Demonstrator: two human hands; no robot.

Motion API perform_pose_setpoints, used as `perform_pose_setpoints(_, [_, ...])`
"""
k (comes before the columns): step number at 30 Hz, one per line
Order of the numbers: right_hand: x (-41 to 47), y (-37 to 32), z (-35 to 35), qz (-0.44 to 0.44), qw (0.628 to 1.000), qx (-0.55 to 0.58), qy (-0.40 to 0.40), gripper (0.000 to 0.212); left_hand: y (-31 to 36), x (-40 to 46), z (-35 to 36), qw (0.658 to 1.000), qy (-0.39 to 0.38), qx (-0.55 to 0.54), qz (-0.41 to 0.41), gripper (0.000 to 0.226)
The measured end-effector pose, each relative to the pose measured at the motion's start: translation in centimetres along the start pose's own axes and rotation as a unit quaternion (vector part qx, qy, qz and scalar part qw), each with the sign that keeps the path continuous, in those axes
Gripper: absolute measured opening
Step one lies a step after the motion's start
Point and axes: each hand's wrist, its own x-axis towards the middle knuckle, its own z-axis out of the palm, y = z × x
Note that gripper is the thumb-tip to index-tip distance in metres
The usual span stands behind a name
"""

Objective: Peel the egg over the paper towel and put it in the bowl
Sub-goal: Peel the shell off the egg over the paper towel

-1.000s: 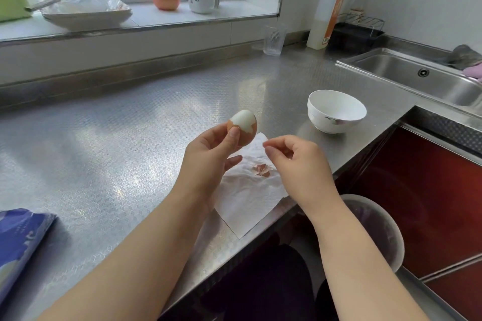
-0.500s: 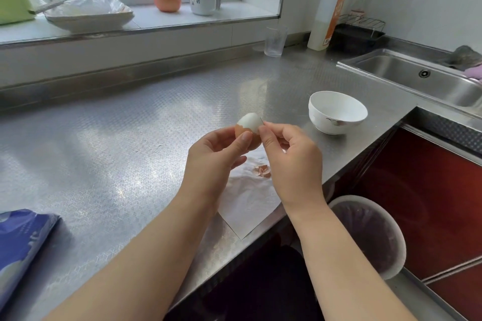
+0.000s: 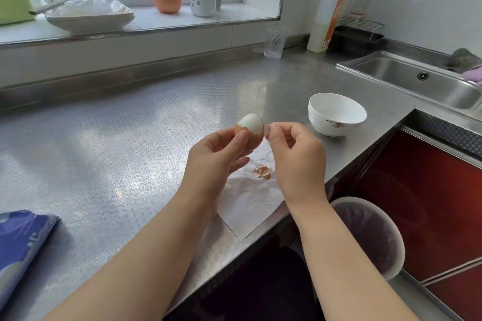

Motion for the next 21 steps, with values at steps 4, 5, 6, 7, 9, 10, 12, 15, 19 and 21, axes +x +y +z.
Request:
perform_pose_setpoints(4, [0.3, 0.7, -1.2, 0.052, 0.997, -0.01, -0.062, 0.015, 0.0, 0.2, -0.2, 0.999, 0.017, -0.025, -0.011, 0.028])
perform_pose_setpoints(5, [0.2, 1.0, -1.4, 0.055, 0.995, -0.03, -0.08, 0.014, 0.0, 0.3, -0.2, 0.999, 0.016, -0.026, -0.012, 0.029])
perform_pose_setpoints(6, [0.2, 1.1, -1.6, 0.055, 0.993, -0.051, -0.096, 0.013, -0.1, 0.3, -0.2, 0.999, 0.015, -0.026, -0.013, 0.029])
perform_pose_setpoints(7, [0.1, 1.2, -1.8, 0.054, 0.99, -0.068, -0.113, 0.011, -0.1, 0.3, -0.2, 0.999, 0.014, -0.024, -0.015, 0.03])
perform_pose_setpoints(9, [0.1, 1.0, -2.0, 0.056, 0.984, -0.08, -0.151, 0.012, -0.2, 0.2, -0.1, 0.999, 0.012, -0.02, -0.021, 0.031])
perform_pose_setpoints(10, [0.0, 0.8, -2.1, 0.056, 0.983, -0.072, -0.16, 0.022, -0.3, 0.2, -0.1, 0.999, 0.011, -0.019, -0.023, 0.032])
perform_pose_setpoints(12, [0.1, 0.4, -2.1, 0.059, 0.987, -0.025, -0.146, 0.034, -0.4, 0.2, -0.1, 1.0, 0.008, -0.015, -0.024, 0.033])
perform_pose_setpoints(15, [0.0, -0.3, -1.5, 0.062, 0.991, 0.059, -0.104, 0.021, -0.4, 0.1, 0.0, 1.0, 0.003, -0.007, -0.013, 0.032])
perform_pose_setpoints(19, [-0.5, -0.3, -0.2, 0.05, 0.995, 0.058, -0.061, 0.013, -0.4, -0.3, 0.2, 1.0, -0.007, 0.016, 0.0, 0.03])
perform_pose_setpoints(21, [-0.7, 0.0, 0.5, 0.056, 0.996, 0.057, -0.051, 0.013, -0.4, -0.4, 0.3, 1.0, -0.006, 0.023, 0.0, 0.031])
